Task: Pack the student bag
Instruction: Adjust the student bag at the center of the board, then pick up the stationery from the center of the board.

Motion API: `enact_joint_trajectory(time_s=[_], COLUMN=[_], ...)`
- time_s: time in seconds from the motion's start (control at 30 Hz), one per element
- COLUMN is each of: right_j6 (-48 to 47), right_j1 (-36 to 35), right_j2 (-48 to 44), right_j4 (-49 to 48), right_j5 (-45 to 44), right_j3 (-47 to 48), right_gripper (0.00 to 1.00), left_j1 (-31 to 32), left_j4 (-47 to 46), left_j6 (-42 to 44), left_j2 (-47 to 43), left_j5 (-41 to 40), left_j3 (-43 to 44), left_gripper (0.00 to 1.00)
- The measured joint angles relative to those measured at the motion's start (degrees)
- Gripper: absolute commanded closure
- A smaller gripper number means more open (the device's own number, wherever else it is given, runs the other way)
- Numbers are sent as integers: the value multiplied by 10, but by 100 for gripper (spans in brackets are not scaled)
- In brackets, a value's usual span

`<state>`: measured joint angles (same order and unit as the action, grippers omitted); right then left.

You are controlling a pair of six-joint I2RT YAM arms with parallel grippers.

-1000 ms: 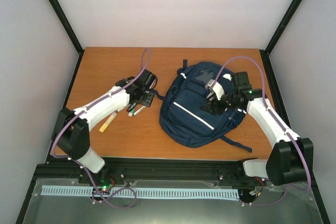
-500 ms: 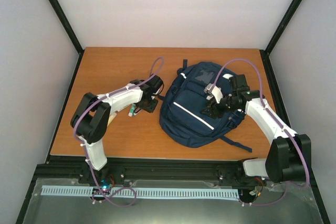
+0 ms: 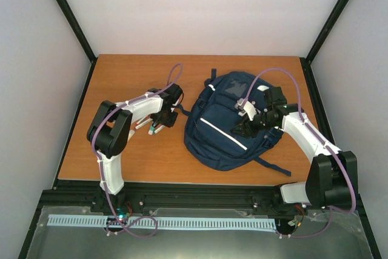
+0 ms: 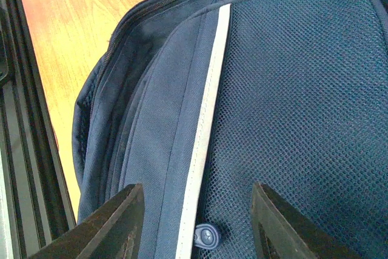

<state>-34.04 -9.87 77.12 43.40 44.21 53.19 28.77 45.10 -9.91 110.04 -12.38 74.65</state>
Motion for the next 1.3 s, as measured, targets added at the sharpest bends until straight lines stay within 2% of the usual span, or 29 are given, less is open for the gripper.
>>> enact_joint_trajectory(time_s=[0.23, 0.5, 0.67, 0.9, 1.07, 1.3], right_j6=[-5, -6, -6, -3, 9, 33], right_j1=[0, 0, -19, -138, -233, -307], right_j2=[3, 3, 1, -9, 2, 66], right_j4=[7, 10, 14, 14, 9, -4], right_j5=[3, 6, -18, -122, -231, -377], right_j3=[0, 0, 12, 41, 47, 52], right_gripper=[53, 60, 57, 47, 46, 42], left_j1=[0, 0, 1, 3, 9, 31], left_j4=[2, 16, 23, 40, 34, -73], left_j6=[2, -14, -38, -79, -124, -218], left_j2=[16, 20, 5, -49, -154, -302], left_j5=[21, 31, 30, 44, 105, 204], left_j3=[2, 7, -13, -66, -85, -111], left_gripper=[75, 85, 94, 99, 99, 99])
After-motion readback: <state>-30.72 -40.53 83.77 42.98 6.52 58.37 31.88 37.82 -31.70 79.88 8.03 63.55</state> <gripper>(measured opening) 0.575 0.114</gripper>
